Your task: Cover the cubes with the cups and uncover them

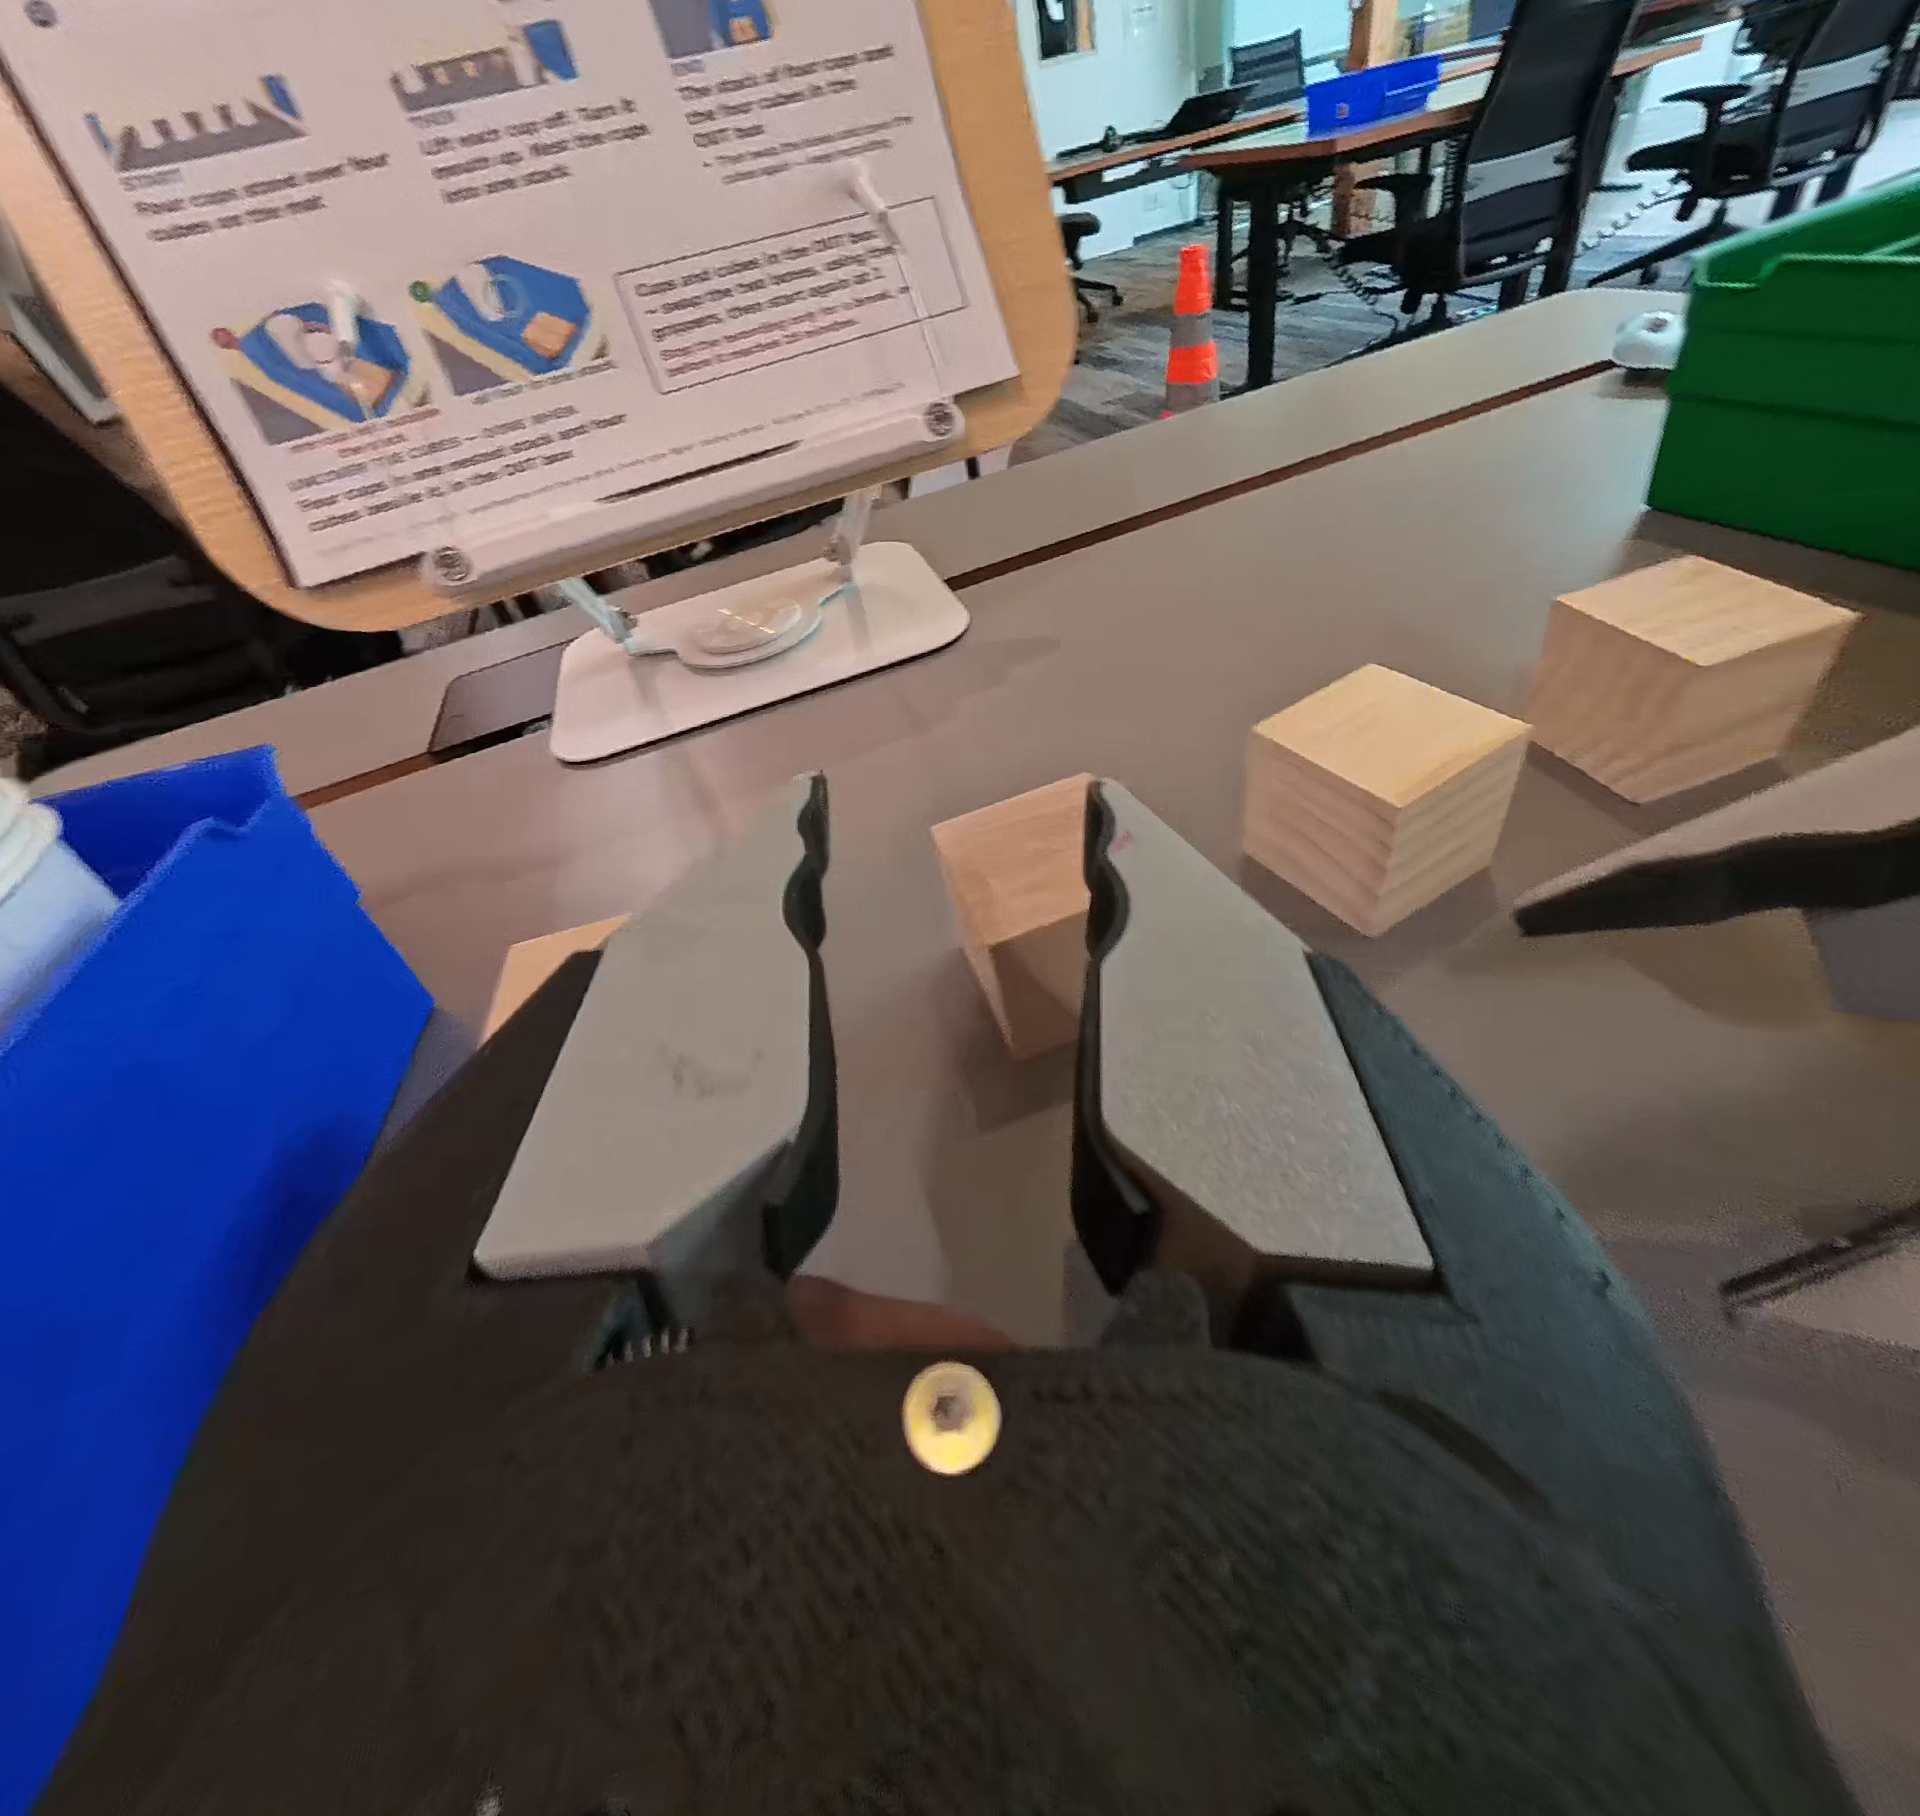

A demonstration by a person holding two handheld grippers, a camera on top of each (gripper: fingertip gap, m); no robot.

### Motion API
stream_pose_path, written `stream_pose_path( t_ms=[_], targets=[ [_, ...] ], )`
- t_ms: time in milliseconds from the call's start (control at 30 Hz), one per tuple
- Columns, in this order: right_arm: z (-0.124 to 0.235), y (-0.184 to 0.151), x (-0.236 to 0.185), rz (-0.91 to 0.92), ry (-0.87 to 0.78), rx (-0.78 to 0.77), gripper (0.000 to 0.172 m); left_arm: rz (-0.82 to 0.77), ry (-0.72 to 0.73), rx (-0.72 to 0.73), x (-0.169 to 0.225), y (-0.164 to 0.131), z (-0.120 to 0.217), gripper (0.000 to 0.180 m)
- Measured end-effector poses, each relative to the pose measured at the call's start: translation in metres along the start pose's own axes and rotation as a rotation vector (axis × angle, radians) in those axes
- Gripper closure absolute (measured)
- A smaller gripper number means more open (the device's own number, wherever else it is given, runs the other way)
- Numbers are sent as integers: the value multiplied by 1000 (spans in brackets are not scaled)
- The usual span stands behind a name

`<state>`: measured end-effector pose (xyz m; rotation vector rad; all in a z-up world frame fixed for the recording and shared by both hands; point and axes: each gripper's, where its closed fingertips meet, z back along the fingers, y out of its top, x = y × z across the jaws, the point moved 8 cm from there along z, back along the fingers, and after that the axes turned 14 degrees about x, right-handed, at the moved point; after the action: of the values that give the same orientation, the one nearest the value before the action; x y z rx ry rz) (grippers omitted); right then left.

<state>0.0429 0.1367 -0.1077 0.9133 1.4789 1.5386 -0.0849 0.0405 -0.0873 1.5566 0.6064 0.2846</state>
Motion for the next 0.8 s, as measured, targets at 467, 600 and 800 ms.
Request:
stream_pose_path(
  t_ms=[467,600,800],
  targets=[
    [-5,7,15,-17,-57,79,113,190,-12,-120,-40,7,63,115],
    [-6,-2,26,-34,-88,43,113,236,-34,-117,-35,8,64,117],
    [2,1,35,-40,-114,65,114,173,-66,-134,-24,13,53,117]
  ],
)
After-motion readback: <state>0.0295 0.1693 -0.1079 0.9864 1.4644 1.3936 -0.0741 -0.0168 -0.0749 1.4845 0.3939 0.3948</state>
